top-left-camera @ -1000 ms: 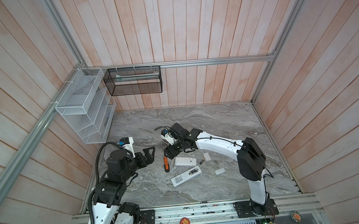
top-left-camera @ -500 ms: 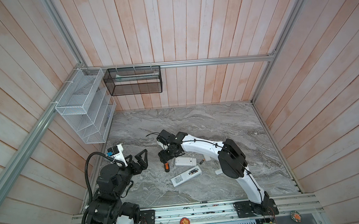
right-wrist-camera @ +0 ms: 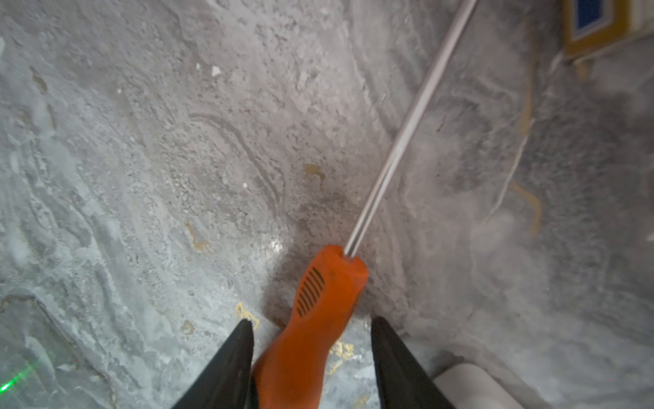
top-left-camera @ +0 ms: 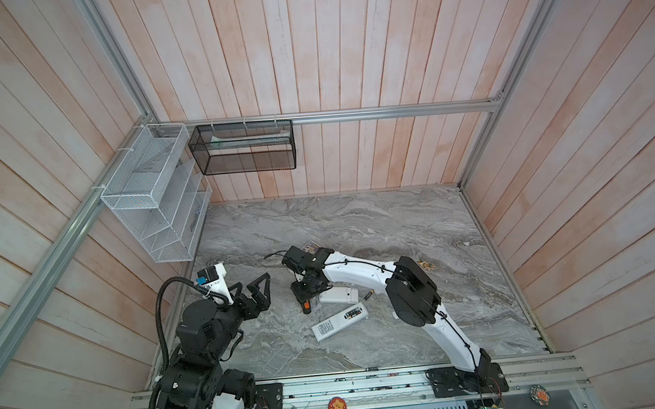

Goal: Unload the batteries from the remote control
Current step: 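Reach the right gripper toward the orange screwdriver while the left arm draws back, then close the right gripper on the orange screwdriver handle and lift it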

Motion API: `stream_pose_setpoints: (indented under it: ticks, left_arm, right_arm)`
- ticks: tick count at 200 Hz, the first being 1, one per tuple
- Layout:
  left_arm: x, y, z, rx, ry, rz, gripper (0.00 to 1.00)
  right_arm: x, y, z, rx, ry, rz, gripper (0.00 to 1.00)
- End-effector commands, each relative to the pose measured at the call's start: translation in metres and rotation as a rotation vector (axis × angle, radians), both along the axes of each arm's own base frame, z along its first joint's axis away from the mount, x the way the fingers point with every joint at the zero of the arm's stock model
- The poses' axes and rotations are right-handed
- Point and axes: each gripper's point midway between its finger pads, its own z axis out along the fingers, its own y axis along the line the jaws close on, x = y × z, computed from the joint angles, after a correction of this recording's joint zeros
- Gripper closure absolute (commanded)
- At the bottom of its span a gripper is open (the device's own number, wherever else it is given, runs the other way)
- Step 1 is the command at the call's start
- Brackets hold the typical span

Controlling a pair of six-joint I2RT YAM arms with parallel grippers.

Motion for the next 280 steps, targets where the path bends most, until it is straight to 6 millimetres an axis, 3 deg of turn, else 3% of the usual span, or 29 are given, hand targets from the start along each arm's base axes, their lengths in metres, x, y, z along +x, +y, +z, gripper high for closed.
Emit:
stream_pose_setpoints:
  ticks: [1, 64, 90, 135, 170, 198, 254, 280]
  left_arm:
    - [-0.002, -0.001, -0.002, 0.01, -0.013, -0.011, 0.0]
    - [-0.005, -0.008, 0.003, -0.006, -0.031, -0.058, 0.0]
    - [-0.007, -0.01, 0.005, -0.012, -0.036, -0.07, 0.0]
    - [-0.002, -0.02, 0.004, -0.053, -0.02, -0.113, 0.0]
    - [0.005, -0.029, 0.014, -0.091, -0.019, -0.148, 0.0]
    - [0.012, -0.042, 0.027, -0.146, -0.01, -0.2, 0.0]
    - [0.032, -0.077, 0.036, -0.267, 0.075, -0.362, 0.0]
    - [0.045, -0.094, 0.025, -0.295, 0.119, -0.444, 0.0]
  right_arm:
    - [-0.005, -0.001, -0.008, -0.035, 0.013, -0.011, 0.53]
    - [-0.017, 0.007, -0.002, -0.015, 0.022, -0.031, 0.81]
    - [-0.014, 0.013, 0.017, 0.031, -0.001, -0.041, 0.86]
    - [-0.014, 0.01, 0.068, 0.154, -0.078, -0.033, 0.89]
    - [-0.019, -0.011, 0.11, 0.297, -0.111, -0.036, 0.92]
    - [-0.022, -0.041, 0.139, 0.38, -0.151, -0.013, 0.93]
    - [-0.024, -0.113, 0.165, 0.455, -0.275, 0.052, 0.94]
    - [-0.021, -0.133, 0.182, 0.576, -0.301, 0.077, 0.95]
